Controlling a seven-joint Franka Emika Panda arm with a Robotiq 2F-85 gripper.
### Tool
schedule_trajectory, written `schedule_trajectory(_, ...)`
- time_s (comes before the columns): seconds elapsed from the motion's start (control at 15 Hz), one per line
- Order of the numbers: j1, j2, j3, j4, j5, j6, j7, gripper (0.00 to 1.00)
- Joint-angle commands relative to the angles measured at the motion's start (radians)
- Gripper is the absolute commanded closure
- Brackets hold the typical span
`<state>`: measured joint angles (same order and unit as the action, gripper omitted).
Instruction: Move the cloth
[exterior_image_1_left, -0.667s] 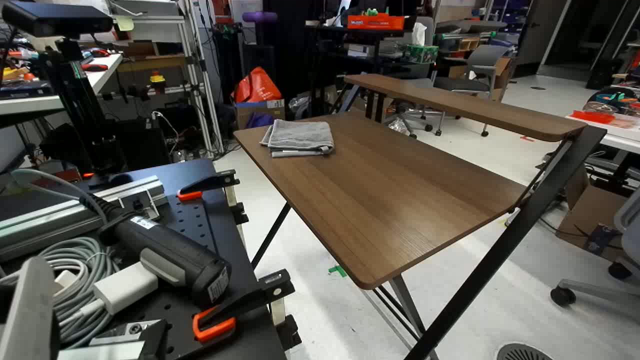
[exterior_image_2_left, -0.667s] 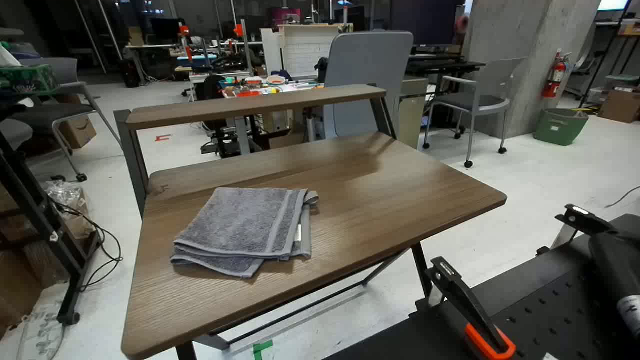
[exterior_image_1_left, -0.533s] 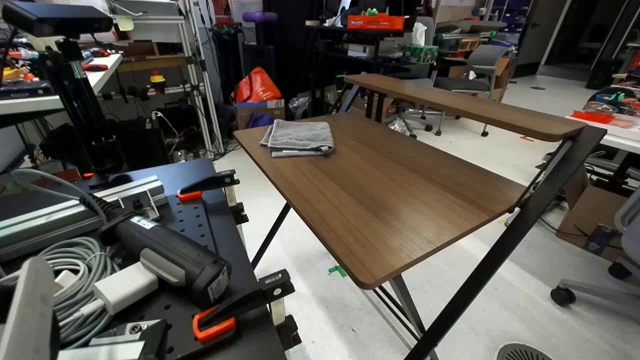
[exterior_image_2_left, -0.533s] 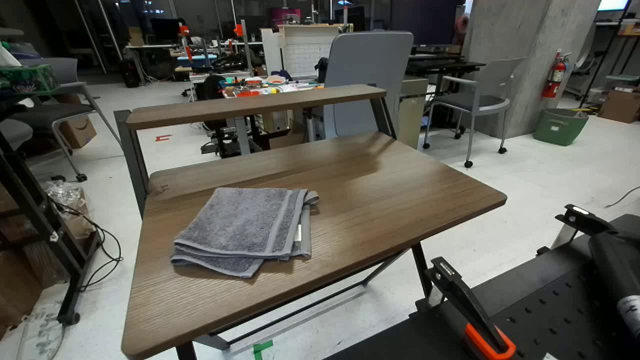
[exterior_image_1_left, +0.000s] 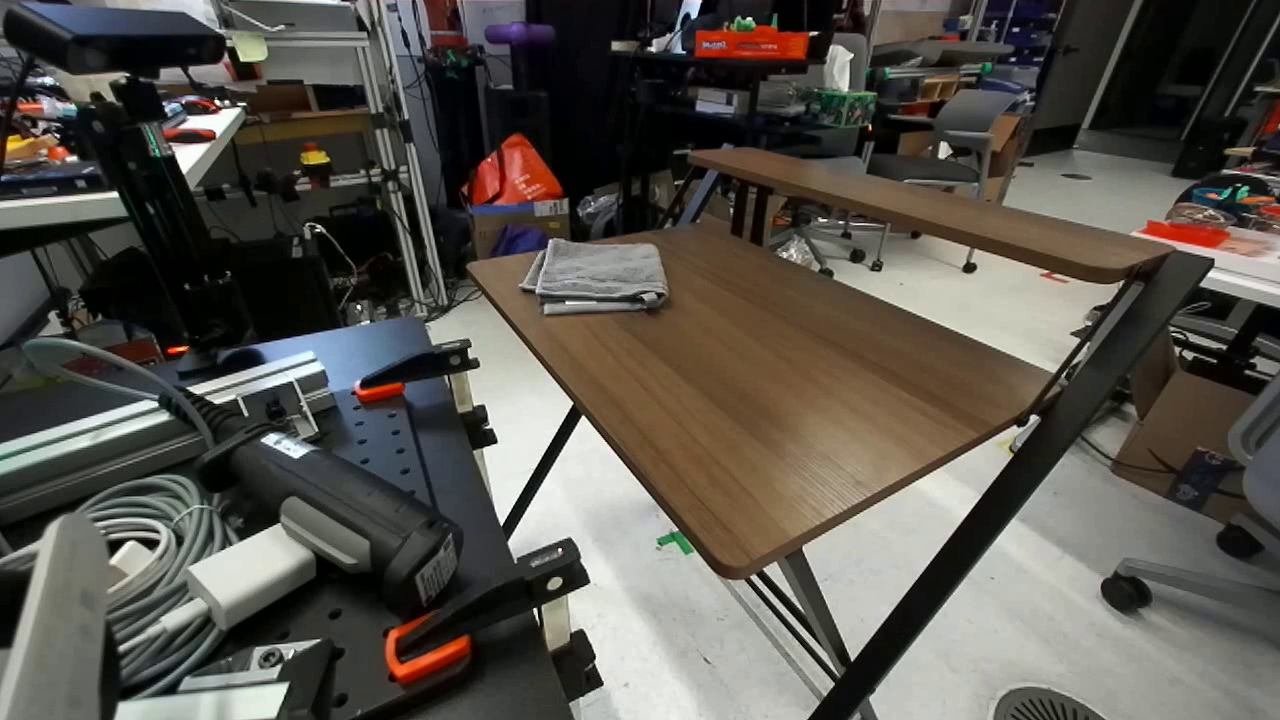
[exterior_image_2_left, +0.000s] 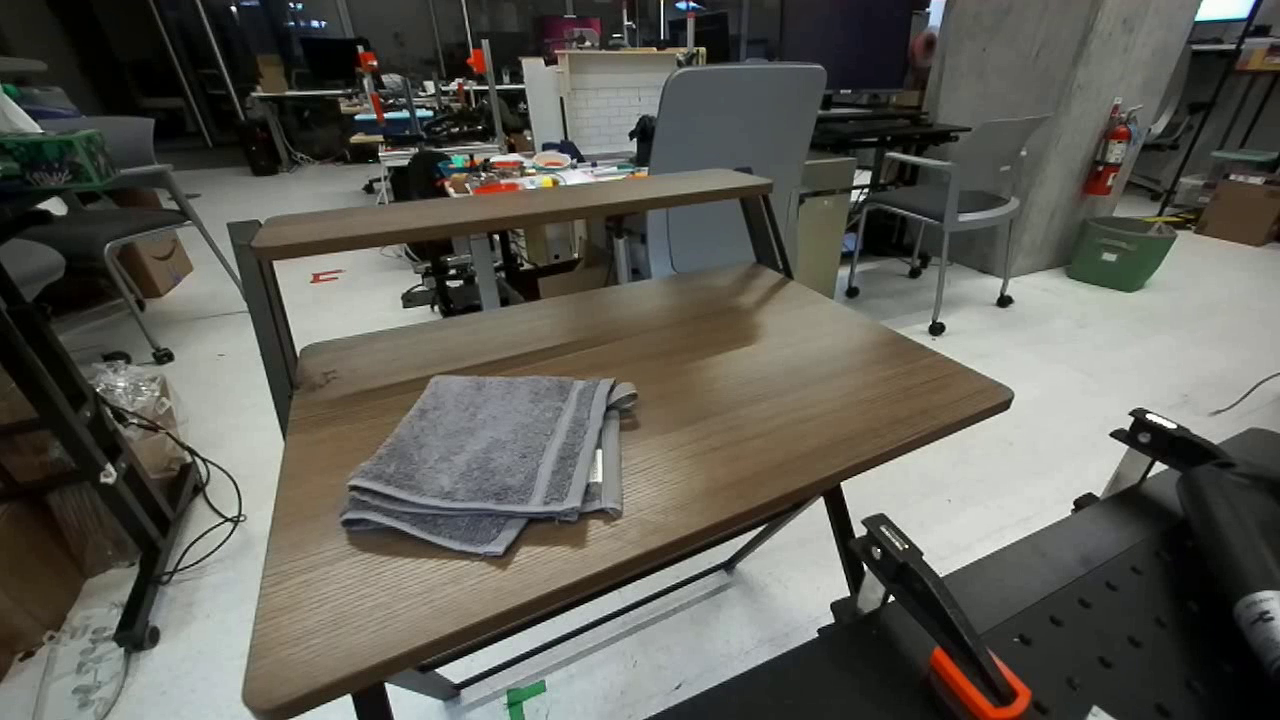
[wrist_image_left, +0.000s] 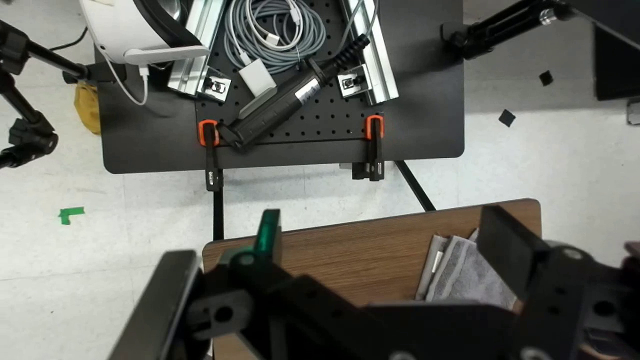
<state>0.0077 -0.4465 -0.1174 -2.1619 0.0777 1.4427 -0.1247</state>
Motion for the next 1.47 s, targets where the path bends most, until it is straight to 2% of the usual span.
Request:
schedule_trajectory(0.0,0.007,0.088,0.088,-0.028,-0.01,0.109,0.073,0.0)
schedule_trajectory(0.33,0.052,0.253,0.182,-0.056,0.014,0.292,0.151,0.0)
schedule_trajectory(0.73,0.121,0.508,0.26,-0.018,0.001,0.518,0.259,0.0)
schedule_trajectory(1.4,0.236,0.864,0.28,0.108,0.008,0.946,0.44,0.0)
